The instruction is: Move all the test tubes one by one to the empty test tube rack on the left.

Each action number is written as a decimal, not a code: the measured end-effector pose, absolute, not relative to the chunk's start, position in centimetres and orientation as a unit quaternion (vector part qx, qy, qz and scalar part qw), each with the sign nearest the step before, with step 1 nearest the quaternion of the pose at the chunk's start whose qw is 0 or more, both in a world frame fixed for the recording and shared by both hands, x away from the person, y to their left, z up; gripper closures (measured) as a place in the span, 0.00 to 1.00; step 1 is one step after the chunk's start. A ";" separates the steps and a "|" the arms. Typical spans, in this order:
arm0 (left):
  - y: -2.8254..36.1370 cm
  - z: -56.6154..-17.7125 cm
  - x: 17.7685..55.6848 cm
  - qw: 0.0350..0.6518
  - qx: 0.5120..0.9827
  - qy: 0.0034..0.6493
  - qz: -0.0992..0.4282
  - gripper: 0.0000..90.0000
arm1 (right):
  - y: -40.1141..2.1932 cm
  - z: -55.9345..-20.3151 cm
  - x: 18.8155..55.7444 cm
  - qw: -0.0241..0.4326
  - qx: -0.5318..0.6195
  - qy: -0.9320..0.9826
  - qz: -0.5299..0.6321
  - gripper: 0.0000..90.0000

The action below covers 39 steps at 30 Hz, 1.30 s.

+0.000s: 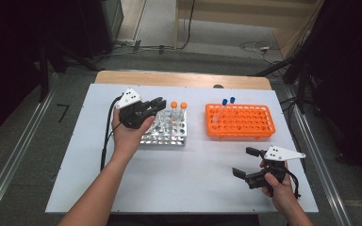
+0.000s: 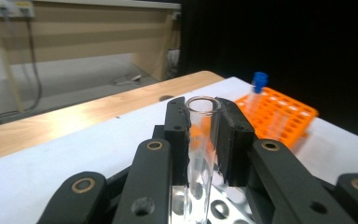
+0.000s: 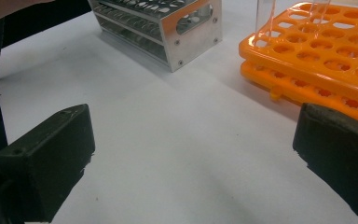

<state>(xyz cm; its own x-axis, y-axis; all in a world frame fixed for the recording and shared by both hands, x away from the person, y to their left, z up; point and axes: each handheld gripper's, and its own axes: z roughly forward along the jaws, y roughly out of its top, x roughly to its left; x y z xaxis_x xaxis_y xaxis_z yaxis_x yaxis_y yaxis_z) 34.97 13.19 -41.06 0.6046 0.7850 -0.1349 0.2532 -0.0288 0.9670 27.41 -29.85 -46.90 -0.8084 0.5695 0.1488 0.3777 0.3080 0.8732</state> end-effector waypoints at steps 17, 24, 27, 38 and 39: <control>11.9 -41.3 38.4 0.577 0.673 0.396 0.240 0.86 | -29.8 -47.0 27.5 0.094 0.292 0.805 0.508 0.00; 11.6 -41.7 39.1 0.568 0.675 0.404 0.243 0.86 | -29.8 -47.1 27.5 0.093 0.293 0.806 0.506 0.00; 11.5 -42.1 39.3 0.562 0.681 0.403 0.240 0.86 | -29.8 -47.1 27.5 0.093 0.292 0.807 0.505 0.00; 10.8 -42.6 39.1 0.535 0.702 0.405 0.239 0.86 | -29.7 -47.3 27.5 0.091 0.289 0.811 0.500 0.00; 10.8 -42.7 39.1 0.534 0.702 0.406 0.238 0.86 | -29.7 -47.3 27.6 0.091 0.288 0.812 0.500 0.00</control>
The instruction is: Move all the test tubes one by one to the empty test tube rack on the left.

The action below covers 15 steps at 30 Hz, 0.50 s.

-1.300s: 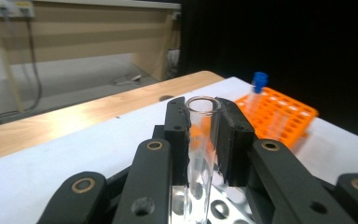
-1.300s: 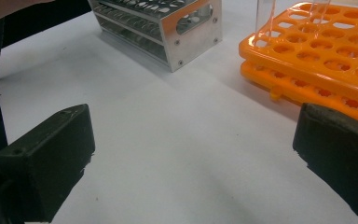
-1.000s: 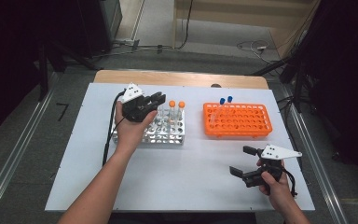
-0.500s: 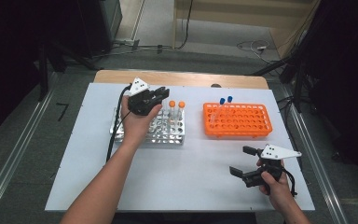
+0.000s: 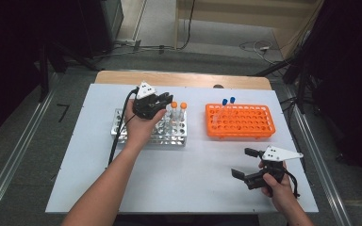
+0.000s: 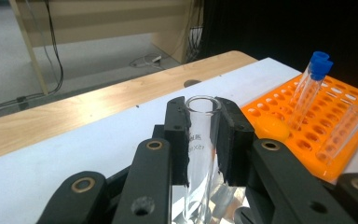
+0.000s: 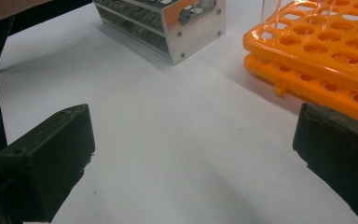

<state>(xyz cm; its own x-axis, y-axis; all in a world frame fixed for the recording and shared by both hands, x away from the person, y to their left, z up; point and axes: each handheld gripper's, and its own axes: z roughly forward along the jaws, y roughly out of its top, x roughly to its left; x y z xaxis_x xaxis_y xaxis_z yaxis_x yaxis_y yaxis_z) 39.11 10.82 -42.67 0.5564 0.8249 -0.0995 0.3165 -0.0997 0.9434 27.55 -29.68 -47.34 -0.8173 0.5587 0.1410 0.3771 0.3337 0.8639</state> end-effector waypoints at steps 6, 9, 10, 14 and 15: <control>10.8 -43.1 39.2 0.516 0.714 0.417 0.225 0.85 | -29.6 -47.4 27.6 0.090 0.288 0.812 0.499 0.00; 10.7 -43.3 39.1 0.510 0.720 0.414 0.224 0.85 | -29.5 -47.4 27.5 0.089 0.287 0.813 0.499 0.00; 10.6 -43.3 39.1 0.509 0.720 0.414 0.225 0.85 | -29.5 -47.4 27.5 0.089 0.288 0.813 0.499 0.00; 10.6 -43.3 39.1 0.503 0.726 0.414 0.220 0.84 | -29.5 -47.5 27.6 0.089 0.288 0.813 0.498 0.00; 10.7 -43.3 39.1 0.503 0.727 0.416 0.215 0.84 | -29.5 -47.5 27.6 0.089 0.288 0.813 0.498 0.00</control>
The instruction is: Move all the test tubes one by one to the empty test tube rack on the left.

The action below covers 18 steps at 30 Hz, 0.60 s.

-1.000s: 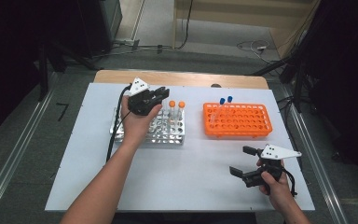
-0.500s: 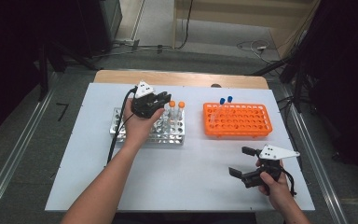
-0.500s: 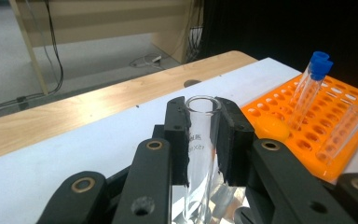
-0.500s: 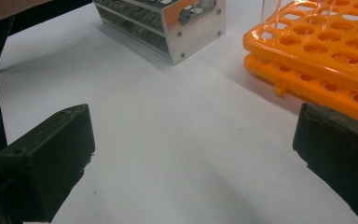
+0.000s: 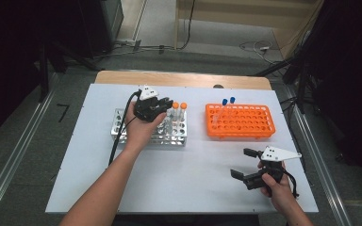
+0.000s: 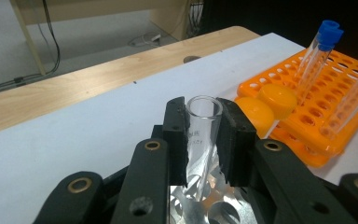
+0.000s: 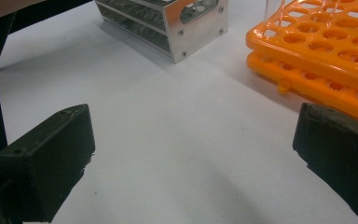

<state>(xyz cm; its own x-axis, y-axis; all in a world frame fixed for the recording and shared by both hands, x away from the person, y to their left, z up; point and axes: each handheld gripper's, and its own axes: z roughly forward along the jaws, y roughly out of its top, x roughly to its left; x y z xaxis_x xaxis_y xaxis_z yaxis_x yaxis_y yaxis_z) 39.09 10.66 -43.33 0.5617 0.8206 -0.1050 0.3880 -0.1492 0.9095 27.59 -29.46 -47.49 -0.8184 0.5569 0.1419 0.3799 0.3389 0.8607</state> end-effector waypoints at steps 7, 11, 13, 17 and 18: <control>11.1 -42.9 38.6 0.508 0.722 0.426 0.199 0.73 | -29.3 -47.5 27.7 0.088 0.288 0.812 0.500 0.00; 11.5 -42.5 37.9 0.527 0.712 0.421 0.194 0.59 | -29.3 -47.5 27.8 0.093 0.290 0.809 0.503 0.00; 11.6 -42.3 37.5 0.534 0.709 0.419 0.189 0.49 | -29.2 -47.4 27.8 0.094 0.291 0.808 0.504 0.00; 11.9 -42.1 36.4 0.542 0.707 0.415 0.184 0.24 | -28.9 -47.2 27.9 0.097 0.288 0.808 0.505 0.00; 12.0 -42.1 36.1 0.546 0.706 0.413 0.182 0.20 | -28.8 -47.1 27.9 0.097 0.288 0.807 0.506 0.00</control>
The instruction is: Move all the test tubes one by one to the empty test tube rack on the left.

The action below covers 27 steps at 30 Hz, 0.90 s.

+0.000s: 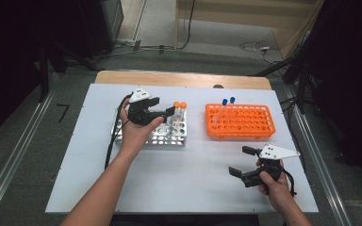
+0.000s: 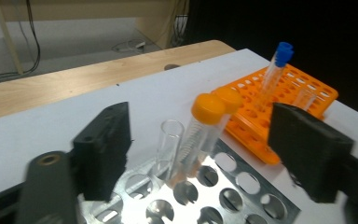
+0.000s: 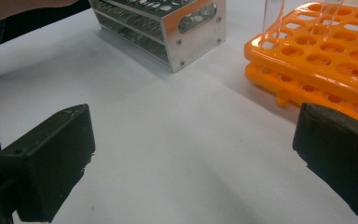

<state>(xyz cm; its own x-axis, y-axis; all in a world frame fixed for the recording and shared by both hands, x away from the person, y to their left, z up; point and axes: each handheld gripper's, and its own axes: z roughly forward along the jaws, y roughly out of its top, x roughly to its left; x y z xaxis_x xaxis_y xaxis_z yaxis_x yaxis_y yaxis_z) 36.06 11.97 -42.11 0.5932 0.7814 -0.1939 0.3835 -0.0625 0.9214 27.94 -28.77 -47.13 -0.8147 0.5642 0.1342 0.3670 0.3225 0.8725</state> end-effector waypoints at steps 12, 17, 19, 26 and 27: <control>13.4 -42.5 31.9 0.588 0.693 0.388 0.154 0.01 | -27.4 -46.1 29.5 0.114 0.297 0.798 0.511 0.00; 13.6 -43.3 30.2 0.587 0.700 0.375 0.160 0.00 | -26.7 -45.5 30.8 0.123 0.298 0.792 0.519 0.00; 13.7 -43.6 29.6 0.591 0.699 0.371 0.158 0.00 | -26.4 -45.3 31.4 0.124 0.302 0.789 0.521 0.00; 14.1 -44.0 28.8 0.598 0.696 0.367 0.155 0.00 | -25.1 -45.2 33.5 0.134 0.319 0.783 0.517 0.13; 14.1 -44.0 28.6 0.599 0.695 0.367 0.154 0.00 | -25.0 -45.2 33.8 0.136 0.324 0.781 0.516 0.16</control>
<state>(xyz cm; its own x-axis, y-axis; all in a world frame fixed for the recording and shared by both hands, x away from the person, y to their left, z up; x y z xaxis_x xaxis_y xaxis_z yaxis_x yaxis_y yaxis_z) 28.63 14.12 -44.03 0.6826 0.6951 -0.2257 0.3260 -0.0133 0.9453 33.79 -24.95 -45.22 -0.7534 0.6462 0.1214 0.3656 0.2583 0.8942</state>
